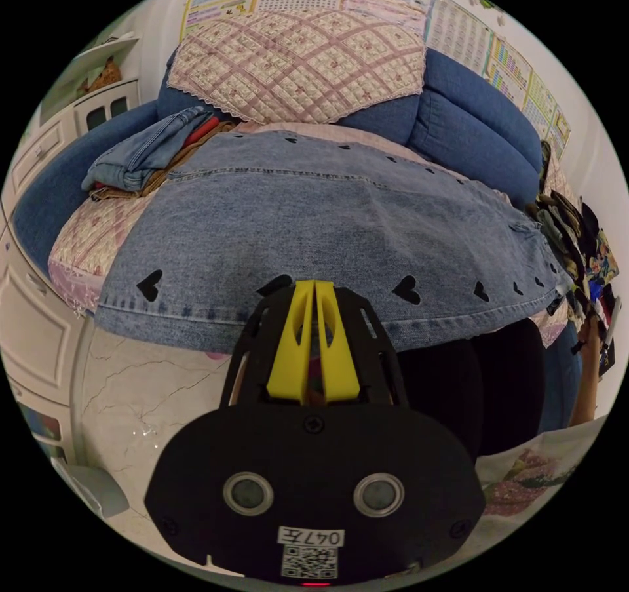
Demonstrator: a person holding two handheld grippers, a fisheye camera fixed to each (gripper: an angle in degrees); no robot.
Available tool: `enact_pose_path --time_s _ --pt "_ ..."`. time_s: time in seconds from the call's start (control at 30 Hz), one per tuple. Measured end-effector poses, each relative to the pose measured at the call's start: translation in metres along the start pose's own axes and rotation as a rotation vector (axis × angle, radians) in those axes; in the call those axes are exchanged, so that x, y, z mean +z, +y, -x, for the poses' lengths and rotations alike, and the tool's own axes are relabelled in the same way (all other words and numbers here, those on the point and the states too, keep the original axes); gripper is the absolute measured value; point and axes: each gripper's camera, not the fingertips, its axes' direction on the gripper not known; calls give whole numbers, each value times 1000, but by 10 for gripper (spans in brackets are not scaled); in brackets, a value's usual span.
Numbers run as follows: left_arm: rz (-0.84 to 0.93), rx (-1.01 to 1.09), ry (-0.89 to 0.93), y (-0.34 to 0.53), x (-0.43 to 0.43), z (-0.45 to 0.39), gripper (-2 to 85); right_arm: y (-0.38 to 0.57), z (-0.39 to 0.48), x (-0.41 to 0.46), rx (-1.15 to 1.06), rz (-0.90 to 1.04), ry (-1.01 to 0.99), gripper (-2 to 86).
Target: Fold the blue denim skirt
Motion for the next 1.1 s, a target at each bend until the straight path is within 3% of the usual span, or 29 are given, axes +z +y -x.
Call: enact_pose_path --time_s 0.2,0.33,0.43,0.6,0.73,0.83,1.0,1.1 --pt "-6 -7 12 -46 -1 0 -10 7 2 19 -9 151 44 -6" --pt "-9 -8 17 -76 -6 5 -10 19 1 16 2 147 44 -5" --pt "-10 -10 25 -103 -12 13 -10 33 -3 7 29 98 32 -4" --pt "-17 -21 38 -153 -30 36 -10 71 -13 -27 135 -142 61 25" --pt "-21 -22 34 -188 -47 56 -10 93 -32 -21 255 -95 47 68" --pt "-18 -19 30 -219 -64 78 -10 111 -50 -7 342 -62 -83 66" --pt "21 73 18 -290 -122 131 -7 134 -61 14 415 -42 -147 65" --pt "-118 -12 46 -312 -201 200 3 144 -62 27 420 -31 -177 69"
